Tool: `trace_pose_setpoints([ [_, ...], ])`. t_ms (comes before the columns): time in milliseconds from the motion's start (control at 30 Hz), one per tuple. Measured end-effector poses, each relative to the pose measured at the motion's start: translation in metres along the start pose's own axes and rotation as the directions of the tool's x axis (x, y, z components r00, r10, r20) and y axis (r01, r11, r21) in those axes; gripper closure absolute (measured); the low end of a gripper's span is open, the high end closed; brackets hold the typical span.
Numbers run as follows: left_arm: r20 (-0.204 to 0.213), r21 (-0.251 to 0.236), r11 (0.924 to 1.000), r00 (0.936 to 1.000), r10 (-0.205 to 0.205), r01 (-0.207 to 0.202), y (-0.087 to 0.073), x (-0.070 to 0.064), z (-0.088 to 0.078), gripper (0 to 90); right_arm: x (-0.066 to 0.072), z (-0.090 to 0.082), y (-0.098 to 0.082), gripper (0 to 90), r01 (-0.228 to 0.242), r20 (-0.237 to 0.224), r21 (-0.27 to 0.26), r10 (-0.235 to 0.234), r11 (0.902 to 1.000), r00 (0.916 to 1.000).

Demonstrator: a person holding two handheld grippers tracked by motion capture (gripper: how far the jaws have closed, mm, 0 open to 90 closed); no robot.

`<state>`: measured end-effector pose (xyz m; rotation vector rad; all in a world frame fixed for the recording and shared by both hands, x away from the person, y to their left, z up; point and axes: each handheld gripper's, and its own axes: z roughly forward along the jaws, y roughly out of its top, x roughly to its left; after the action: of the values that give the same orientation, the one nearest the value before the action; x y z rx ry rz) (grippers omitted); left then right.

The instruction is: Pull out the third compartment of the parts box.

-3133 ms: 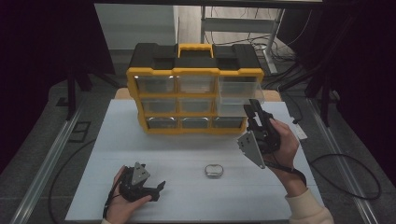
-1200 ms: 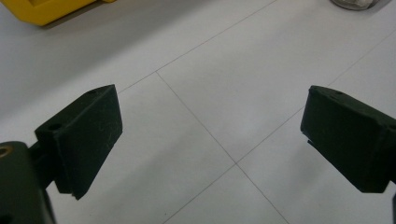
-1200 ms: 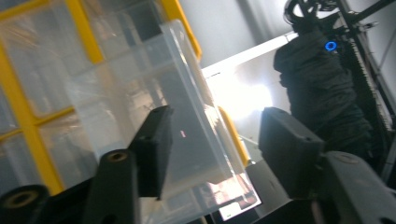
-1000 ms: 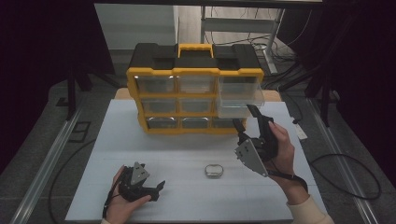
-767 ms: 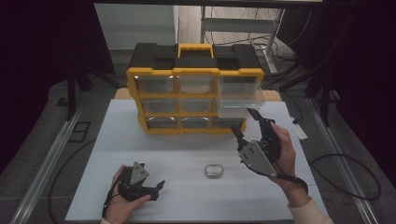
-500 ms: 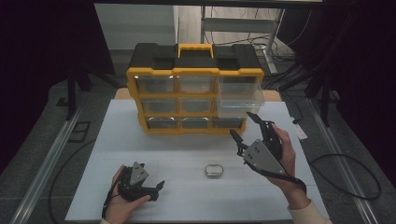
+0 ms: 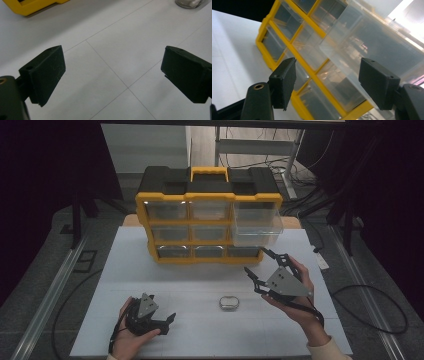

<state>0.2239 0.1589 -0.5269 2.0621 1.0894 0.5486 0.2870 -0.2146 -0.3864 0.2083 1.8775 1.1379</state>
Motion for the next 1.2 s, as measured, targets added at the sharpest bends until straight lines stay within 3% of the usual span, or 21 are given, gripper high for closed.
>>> trace_pose_setpoints([
  [267, 0.007, -0.006, 1.0, 1.0, 0.006, -0.006, 0.001, -0.001, 0.0, 6.1, 0.002, 0.0, -0.009, 30.3, -0.084, -0.078, 0.02, 0.085, 0.9962, 0.9933],
  [467, 0.011, -0.012, 0.9999, 0.9999, 0.011, -0.011, 0.003, -0.002, 0.001, 6.1, 0.008, 0.002, -0.011, 30.3, -0.099, -0.099, 0.033, 0.102, 0.9945, 0.9898],
  [633, 0.017, -0.015, 0.9997, 0.9997, 0.019, -0.019, 0.005, -0.003, 0.002, 6.1, 0.012, 0.004, -0.009, 30.3, -0.137, -0.147, 0.039, 0.141, 0.9898, 0.9789],
  [767, 0.023, -0.017, 0.9997, 0.9995, 0.02, -0.02, 0.005, -0.004, 0.002, 6.1, 0.014, 0.005, -0.01, 30.1, -0.192, -0.208, 0.054, 0.199, 0.98, 0.9577],
  [933, 0.022, -0.015, 0.9997, 0.9996, 0.02, -0.02, 0.006, -0.005, 0.002, 6.1, 0.014, 0.011, -0.014, 29.5, -0.281, -0.288, 0.092, 0.296, 0.9553, 0.9108],
  [967, 0.022, -0.015, 0.9997, 0.9996, 0.02, -0.02, 0.006, -0.005, 0.002, 6.1, 0.014, 0.011, -0.014, 29.5, -0.281, -0.288, 0.092, 0.296, 0.9553, 0.9108],
  [1000, 0.021, -0.014, 0.9995, 0.9994, 0.028, -0.028, 0.006, -0.006, 0.003, 6.1, 0.014, 0.013, -0.018, 29.3, -0.301, -0.308, 0.113, 0.321, 0.9469, 0.8953],
  [1033, 0.022, -0.013, 0.9995, 0.9993, 0.029, -0.029, 0.006, -0.006, 0.003, 6.1, 0.014, 0.013, -0.02, 29.3, -0.31, -0.312, 0.127, 0.335, 0.9422, 0.8891],
  [1100, 0.022, -0.012, 0.9995, 0.9993, 0.03, -0.029, 0.006, -0.006, 0.003, 6.1, 0.014, 0.014, -0.022, 29.2, -0.316, -0.3, 0.148, 0.347, 0.9371, 0.8886],
  [1200, 0.019, -0.012, 0.9996, 0.9995, 0.026, -0.026, 0.006, -0.006, 0.003, 6.1, 0.013, 0.015, -0.024, 28.9, -0.337, -0.318, 0.154, 0.37, 0.9287, 0.8732],
])
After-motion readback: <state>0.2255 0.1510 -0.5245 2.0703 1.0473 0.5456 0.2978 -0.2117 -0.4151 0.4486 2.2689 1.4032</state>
